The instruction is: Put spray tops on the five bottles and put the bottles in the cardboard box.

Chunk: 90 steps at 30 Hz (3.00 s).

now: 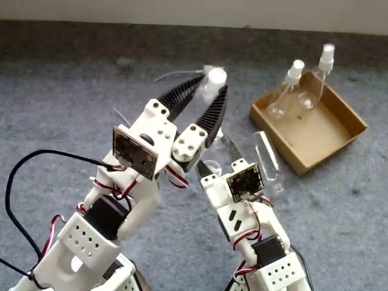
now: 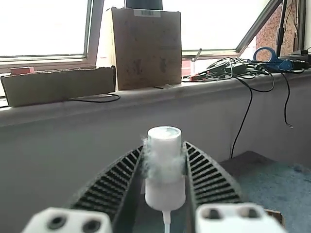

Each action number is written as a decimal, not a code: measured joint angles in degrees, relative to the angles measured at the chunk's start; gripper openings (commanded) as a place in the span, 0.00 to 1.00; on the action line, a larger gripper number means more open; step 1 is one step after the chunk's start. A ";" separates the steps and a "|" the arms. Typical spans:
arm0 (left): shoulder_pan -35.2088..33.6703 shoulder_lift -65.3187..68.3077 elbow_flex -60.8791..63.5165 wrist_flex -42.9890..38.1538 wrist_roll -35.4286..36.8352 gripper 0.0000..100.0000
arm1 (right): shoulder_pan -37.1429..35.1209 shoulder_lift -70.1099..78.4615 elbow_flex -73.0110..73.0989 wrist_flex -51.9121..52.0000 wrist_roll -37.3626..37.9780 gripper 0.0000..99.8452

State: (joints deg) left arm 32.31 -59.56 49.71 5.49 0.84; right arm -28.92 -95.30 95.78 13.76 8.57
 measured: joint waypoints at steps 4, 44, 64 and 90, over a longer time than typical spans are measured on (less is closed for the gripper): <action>0.18 0.00 4.66 0.00 0.00 0.03 | 0.00 0.00 0.00 0.00 0.00 0.07; -1.05 -0.18 21.01 -10.73 0.00 0.04 | 0.00 0.18 0.00 0.00 -0.18 0.07; -4.57 -0.26 20.40 -6.42 0.35 0.04 | -0.09 0.18 0.00 0.09 0.00 0.07; -5.45 -8.62 20.48 2.29 0.09 0.15 | 0.00 0.00 0.00 1.58 -0.09 0.07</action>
State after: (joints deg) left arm 26.86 -68.18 70.20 7.78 0.92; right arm -28.92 -95.30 95.78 15.34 8.48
